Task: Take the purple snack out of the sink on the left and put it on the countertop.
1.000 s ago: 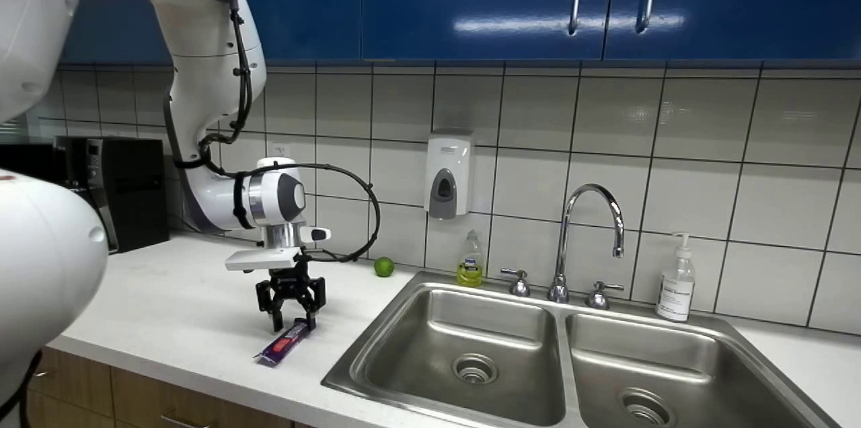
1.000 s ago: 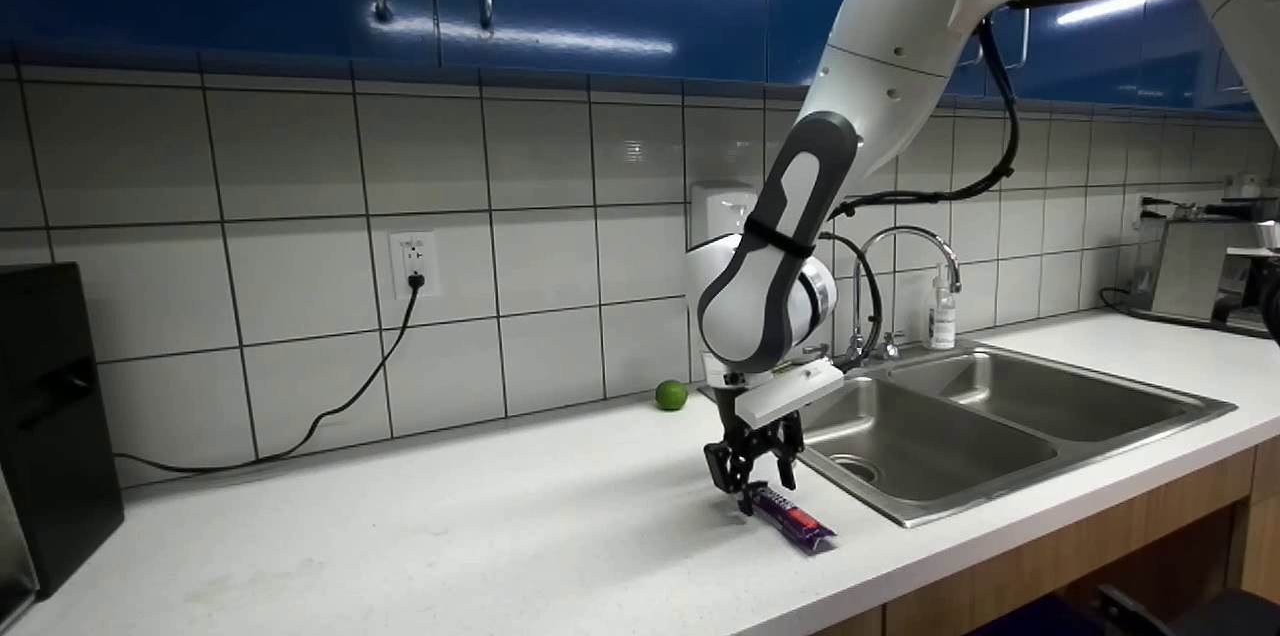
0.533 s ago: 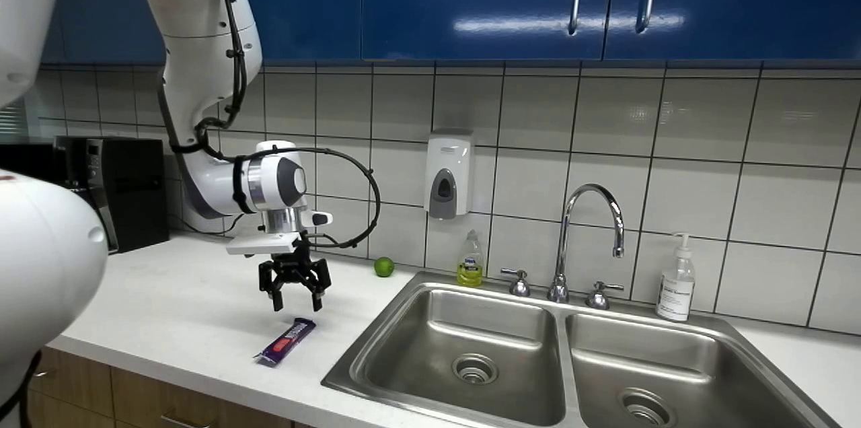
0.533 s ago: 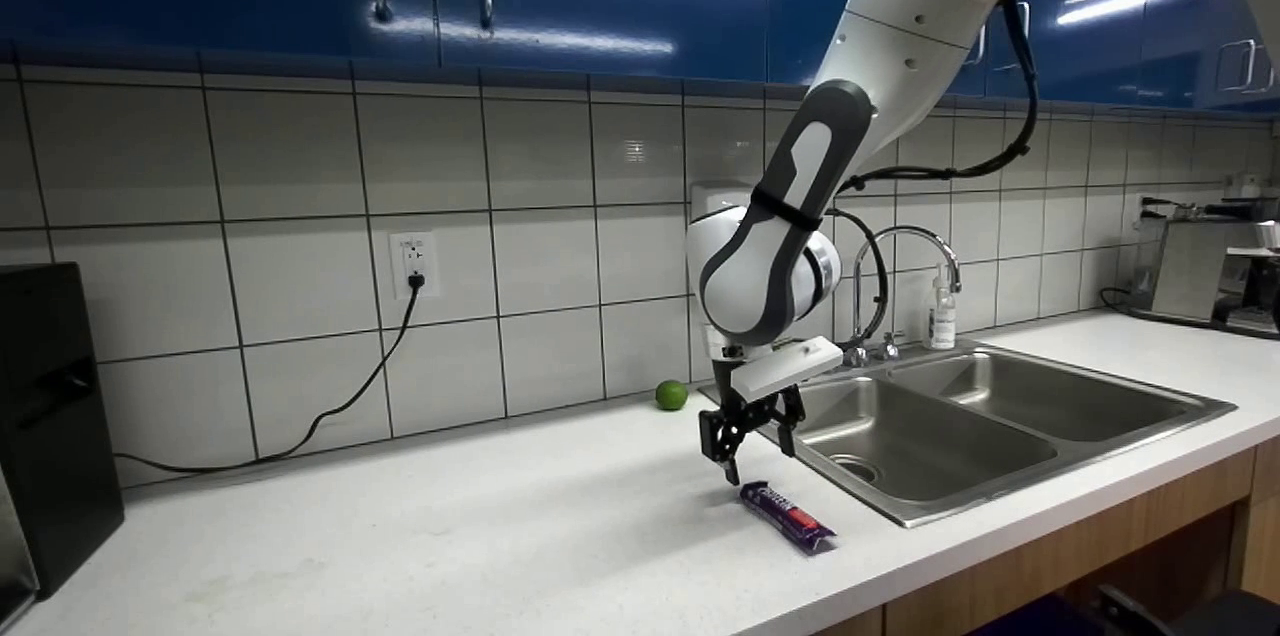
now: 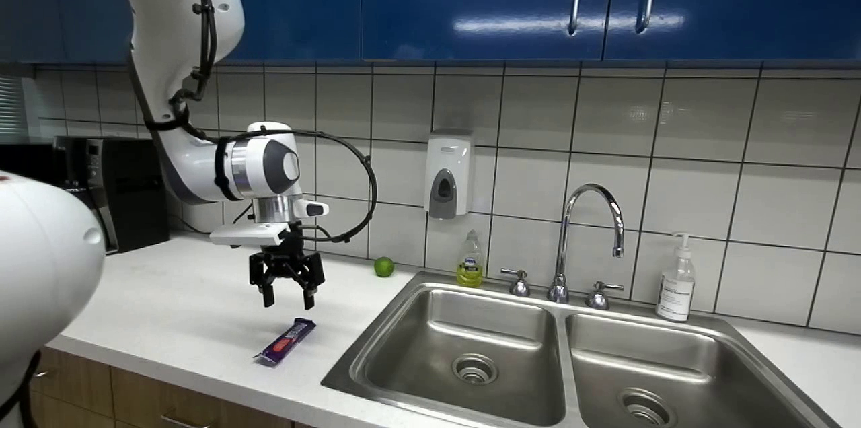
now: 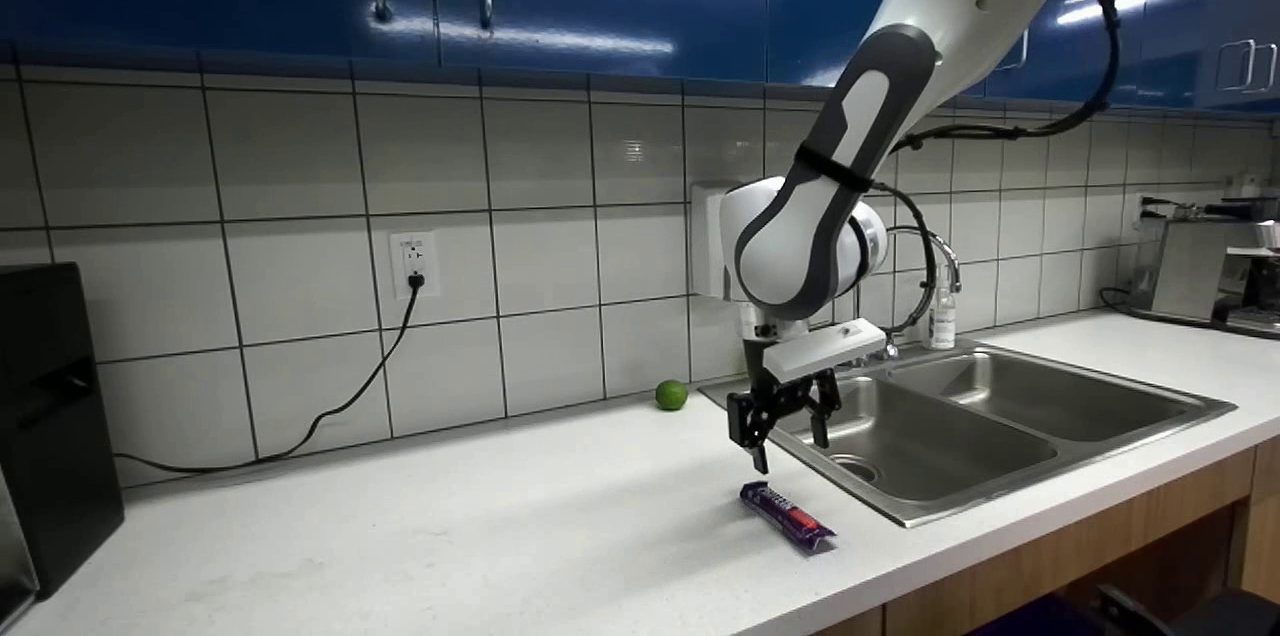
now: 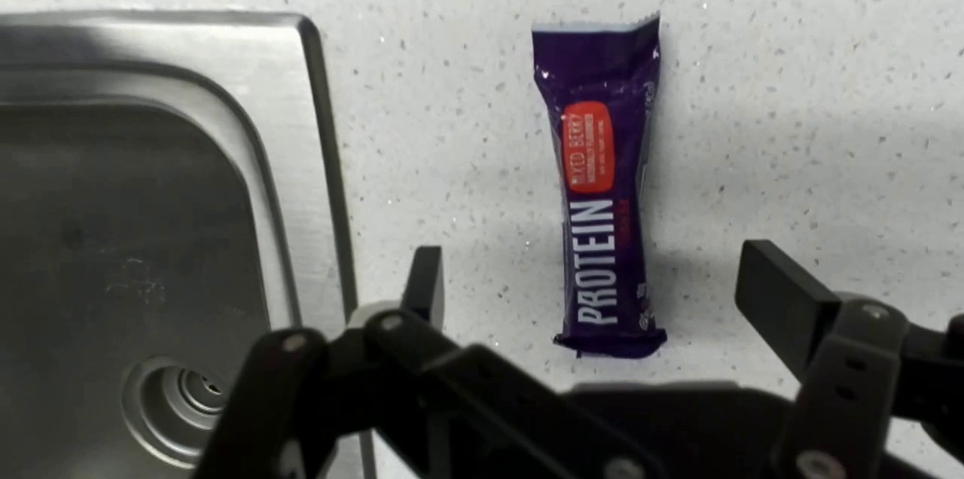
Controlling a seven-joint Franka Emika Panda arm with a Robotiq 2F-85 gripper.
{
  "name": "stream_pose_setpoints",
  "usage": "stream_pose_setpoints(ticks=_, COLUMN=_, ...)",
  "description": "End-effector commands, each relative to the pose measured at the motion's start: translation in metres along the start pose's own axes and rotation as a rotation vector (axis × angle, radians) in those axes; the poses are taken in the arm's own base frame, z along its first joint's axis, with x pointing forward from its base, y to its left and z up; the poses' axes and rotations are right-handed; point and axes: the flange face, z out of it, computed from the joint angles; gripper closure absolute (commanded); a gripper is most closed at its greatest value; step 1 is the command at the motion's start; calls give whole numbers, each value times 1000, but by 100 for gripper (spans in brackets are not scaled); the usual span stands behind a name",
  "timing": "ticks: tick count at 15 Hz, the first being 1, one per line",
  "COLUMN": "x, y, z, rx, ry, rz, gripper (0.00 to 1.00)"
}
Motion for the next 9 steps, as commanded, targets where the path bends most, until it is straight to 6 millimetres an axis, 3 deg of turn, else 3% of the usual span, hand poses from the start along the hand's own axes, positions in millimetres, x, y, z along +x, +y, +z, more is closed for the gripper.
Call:
stream_pose_setpoints(ticks=1, x=-39, y=15, z=-17, rx=30, ry=-7, rz=41, gripper=0)
stream_pose_setpoints(ticks=9, x=-79, y=36, z=-28, rx=48, ry=-6, rz=94, gripper=0)
